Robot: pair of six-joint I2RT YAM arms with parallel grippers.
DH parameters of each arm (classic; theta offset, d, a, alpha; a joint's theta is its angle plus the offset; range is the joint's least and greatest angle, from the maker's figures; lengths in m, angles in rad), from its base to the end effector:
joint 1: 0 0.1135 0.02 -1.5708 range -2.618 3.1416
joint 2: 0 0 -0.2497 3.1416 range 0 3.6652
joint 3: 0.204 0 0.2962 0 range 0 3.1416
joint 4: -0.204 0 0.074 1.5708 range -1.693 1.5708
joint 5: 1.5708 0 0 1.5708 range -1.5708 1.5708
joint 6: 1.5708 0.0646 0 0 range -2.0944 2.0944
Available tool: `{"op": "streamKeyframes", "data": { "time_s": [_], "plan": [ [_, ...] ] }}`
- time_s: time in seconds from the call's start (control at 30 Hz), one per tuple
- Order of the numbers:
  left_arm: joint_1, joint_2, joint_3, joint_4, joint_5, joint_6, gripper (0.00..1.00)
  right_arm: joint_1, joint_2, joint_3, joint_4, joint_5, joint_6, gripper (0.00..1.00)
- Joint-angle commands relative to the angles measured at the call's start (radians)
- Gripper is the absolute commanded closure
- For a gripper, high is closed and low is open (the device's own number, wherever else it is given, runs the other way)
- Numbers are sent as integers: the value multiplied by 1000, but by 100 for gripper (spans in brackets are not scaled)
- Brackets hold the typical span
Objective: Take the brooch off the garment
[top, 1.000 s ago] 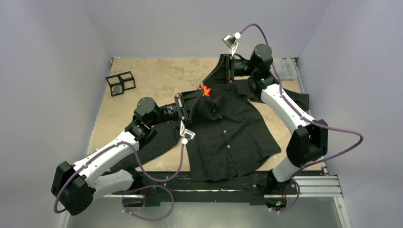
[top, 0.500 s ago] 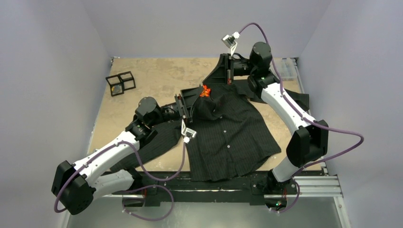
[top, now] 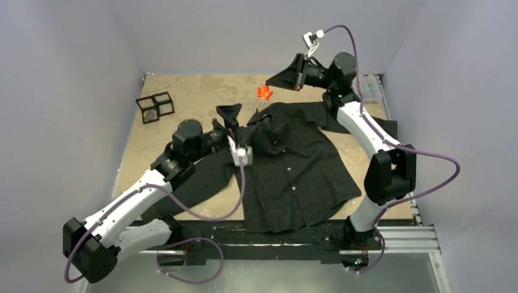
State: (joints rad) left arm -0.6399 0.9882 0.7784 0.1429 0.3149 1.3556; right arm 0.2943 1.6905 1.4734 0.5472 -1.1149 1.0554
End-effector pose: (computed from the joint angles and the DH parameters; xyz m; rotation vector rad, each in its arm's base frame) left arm 0.2399 -0.2035 0.3112 1.4958 0.6781 0.2906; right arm 0.4070 0.1840 0.3907 -0.5614 1.6029 1.7420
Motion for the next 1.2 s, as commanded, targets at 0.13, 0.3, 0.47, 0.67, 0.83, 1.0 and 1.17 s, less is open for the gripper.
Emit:
{"op": "streamKeyframes", "data": {
  "time_s": [0.13,0.3,0.47,0.67,0.83,1.0,1.17],
  "plan": [
    [266,384,957,-967,-82,-1348,18,-3,-20,25,-91,450,-64,100],
    [260,513,1214,-1055,-116,-1558,9,5,-32,28,-235,565,-97,100],
    [176,543,1237,-1021,-133,-1544,1,28,-33,22,-255,565,-95,100],
    [110,624,1284,-1031,-224,-1549,1,53,-27,29,-275,534,-109,100],
    [93,703,1368,-1055,-232,-1542,14,71,-22,19,-280,521,-123,100],
    [87,747,1409,-1083,-210,-1556,26,81,-10,24,-289,498,-120,100],
    [87,759,1399,-1086,-227,-1558,26,90,-7,22,-291,496,-117,100]
  ]
}}
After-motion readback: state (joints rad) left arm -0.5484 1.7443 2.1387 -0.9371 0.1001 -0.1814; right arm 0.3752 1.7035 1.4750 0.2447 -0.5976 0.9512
